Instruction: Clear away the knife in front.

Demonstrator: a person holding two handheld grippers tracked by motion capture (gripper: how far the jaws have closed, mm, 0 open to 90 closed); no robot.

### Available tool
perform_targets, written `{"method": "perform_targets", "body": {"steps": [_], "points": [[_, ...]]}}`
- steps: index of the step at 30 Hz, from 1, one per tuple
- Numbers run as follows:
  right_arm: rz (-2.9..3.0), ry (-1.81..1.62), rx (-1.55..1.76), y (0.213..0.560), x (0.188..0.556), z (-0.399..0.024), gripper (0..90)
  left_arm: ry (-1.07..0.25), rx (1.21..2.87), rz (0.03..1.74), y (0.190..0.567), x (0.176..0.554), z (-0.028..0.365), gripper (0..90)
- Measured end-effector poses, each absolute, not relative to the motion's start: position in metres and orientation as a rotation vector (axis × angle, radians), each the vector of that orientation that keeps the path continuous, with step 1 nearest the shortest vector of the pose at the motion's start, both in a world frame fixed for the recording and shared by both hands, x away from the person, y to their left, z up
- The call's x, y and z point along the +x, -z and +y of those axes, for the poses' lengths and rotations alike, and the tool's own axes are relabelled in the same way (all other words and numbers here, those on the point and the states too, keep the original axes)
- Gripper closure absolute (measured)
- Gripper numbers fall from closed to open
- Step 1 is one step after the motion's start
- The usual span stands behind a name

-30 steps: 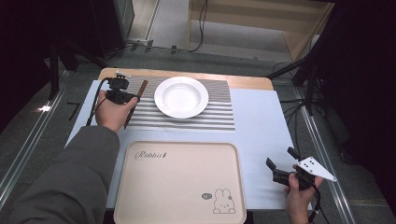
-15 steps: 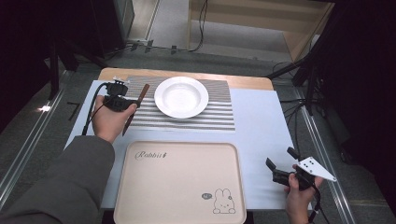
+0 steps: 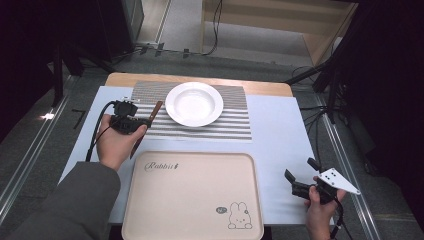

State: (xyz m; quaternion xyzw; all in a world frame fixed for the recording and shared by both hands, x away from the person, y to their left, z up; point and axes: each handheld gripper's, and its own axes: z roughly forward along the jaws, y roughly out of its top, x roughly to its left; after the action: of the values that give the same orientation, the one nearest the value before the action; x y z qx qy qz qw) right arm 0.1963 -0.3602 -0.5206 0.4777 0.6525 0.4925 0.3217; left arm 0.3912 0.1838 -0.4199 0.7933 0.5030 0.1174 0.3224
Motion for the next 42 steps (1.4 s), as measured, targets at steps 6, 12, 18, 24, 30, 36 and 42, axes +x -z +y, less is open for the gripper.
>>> {"method": "perform_targets", "body": {"steps": [6, 12, 18, 24, 30, 36, 42], "points": [[1.712, -1.296, 1.254, 0.521, 0.196, -0.36, 1.0, -0.296, 2.07, 1.304, 0.419, 0.376, 0.187, 76.8], [1.713, -1.293, 1.255, 0.521, 0.196, -0.36, 0.9, -0.291, 2.07, 1.291, 0.419, 0.362, 0.188, 76.8], [1.714, -1.294, 1.254, 0.521, 0.196, -0.36, 1.0, -0.285, 2.077, 1.263, 0.42, 0.348, 0.185, 76.8], [1.714, -1.295, 1.253, 0.52, 0.196, -0.36, 0.9, -0.278, 2.086, 1.235, 0.422, 0.333, 0.179, 76.8], [1.714, -1.296, 1.253, 0.52, 0.196, -0.36, 0.9, -0.258, 2.086, 1.223, 0.427, 0.319, 0.178, 76.8], [1.714, -1.298, 1.253, 0.52, 0.196, -0.36, 0.9, -0.239, 2.08, 1.218, 0.429, 0.308, 0.178, 76.8], [1.714, -1.297, 1.253, 0.52, 0.196, -0.36, 0.9, -0.243, 2.08, 1.204, 0.43, 0.294, 0.177, 76.8]]}}
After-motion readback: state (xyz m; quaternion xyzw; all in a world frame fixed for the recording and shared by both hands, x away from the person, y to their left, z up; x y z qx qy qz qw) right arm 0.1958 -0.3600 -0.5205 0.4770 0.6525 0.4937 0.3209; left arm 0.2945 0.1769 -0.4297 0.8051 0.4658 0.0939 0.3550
